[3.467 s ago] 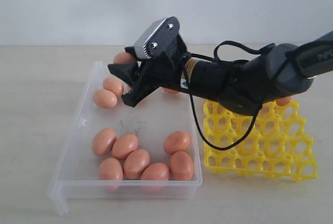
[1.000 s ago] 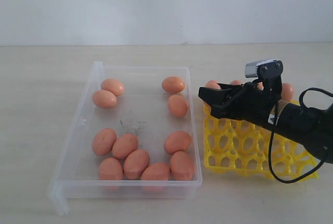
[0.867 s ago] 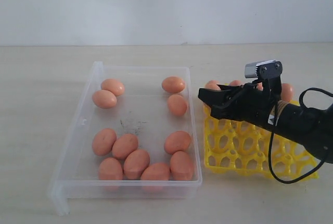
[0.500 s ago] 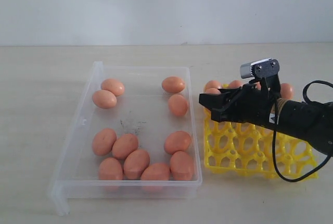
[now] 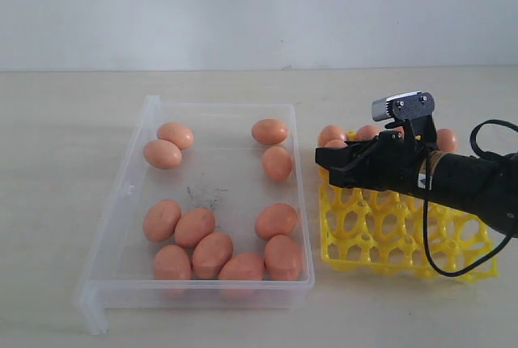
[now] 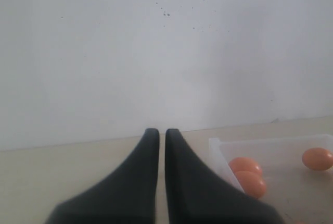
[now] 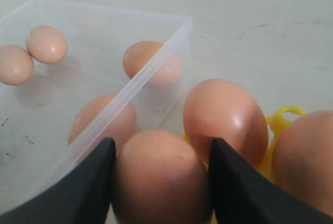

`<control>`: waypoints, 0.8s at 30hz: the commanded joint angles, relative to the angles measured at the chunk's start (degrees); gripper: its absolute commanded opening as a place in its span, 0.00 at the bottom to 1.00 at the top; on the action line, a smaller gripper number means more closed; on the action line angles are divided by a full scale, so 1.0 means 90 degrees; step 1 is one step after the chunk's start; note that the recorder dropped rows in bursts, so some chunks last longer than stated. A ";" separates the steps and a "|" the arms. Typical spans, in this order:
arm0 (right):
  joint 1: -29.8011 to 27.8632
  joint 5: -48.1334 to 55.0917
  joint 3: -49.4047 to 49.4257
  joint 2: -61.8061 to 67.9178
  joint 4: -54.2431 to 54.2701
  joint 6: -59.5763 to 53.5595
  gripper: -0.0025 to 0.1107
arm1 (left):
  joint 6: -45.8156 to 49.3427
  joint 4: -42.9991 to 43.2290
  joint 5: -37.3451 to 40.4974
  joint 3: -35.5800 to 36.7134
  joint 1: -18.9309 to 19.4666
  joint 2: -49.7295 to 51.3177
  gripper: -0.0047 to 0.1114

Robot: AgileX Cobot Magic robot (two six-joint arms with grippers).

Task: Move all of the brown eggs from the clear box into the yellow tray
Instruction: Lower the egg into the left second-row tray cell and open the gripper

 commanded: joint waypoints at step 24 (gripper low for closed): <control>0.0001 0.0313 -0.0143 -0.0074 -0.0049 0.0307 0.49 | 0.0009 -0.0010 0.0000 0.0021 -0.0050 -0.0011 0.07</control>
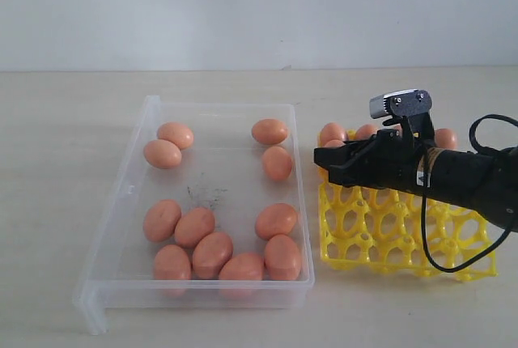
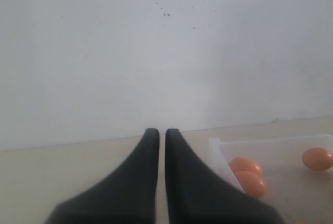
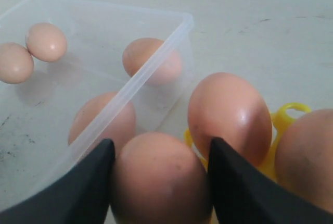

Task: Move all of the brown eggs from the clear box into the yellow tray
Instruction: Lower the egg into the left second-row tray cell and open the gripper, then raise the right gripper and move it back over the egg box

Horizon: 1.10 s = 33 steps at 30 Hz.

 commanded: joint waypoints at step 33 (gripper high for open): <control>0.0370 -0.1772 -0.0020 -0.1978 -0.2761 0.0627 0.02 | 0.0009 -0.0010 0.0000 0.0021 -0.0050 -0.0011 0.07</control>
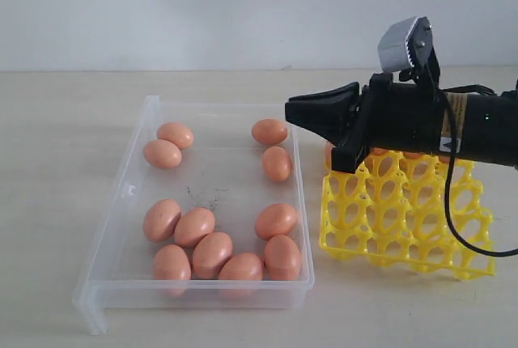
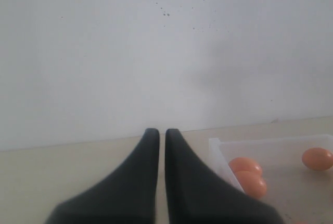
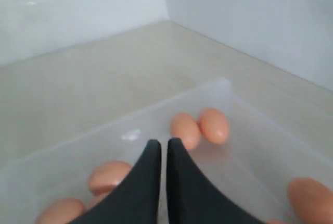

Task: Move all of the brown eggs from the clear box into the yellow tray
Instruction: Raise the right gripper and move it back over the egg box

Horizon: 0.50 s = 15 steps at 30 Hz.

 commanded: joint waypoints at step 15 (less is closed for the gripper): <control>0.2757 0.0221 0.0757 -0.0150 0.8347 -0.7025 0.02 | 0.0009 -0.0010 0.0000 0.0021 -0.0050 -0.0011 0.07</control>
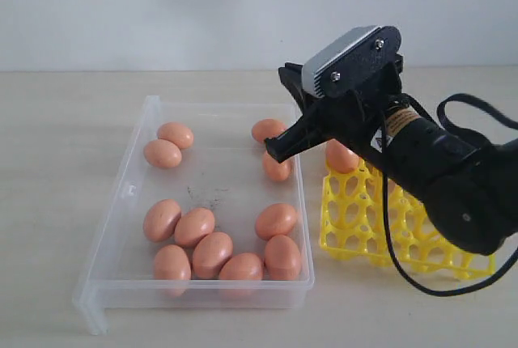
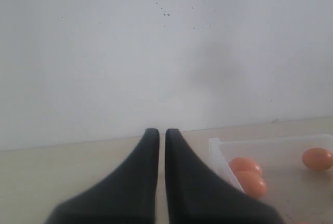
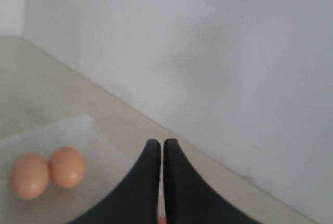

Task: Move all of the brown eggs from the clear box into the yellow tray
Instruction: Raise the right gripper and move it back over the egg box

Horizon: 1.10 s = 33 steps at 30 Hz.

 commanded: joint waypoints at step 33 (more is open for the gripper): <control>0.0546 -0.1395 -0.0029 -0.0161 0.0422 0.0959 0.02 | 0.0009 -0.0010 0.0000 0.0021 -0.0050 -0.0011 0.07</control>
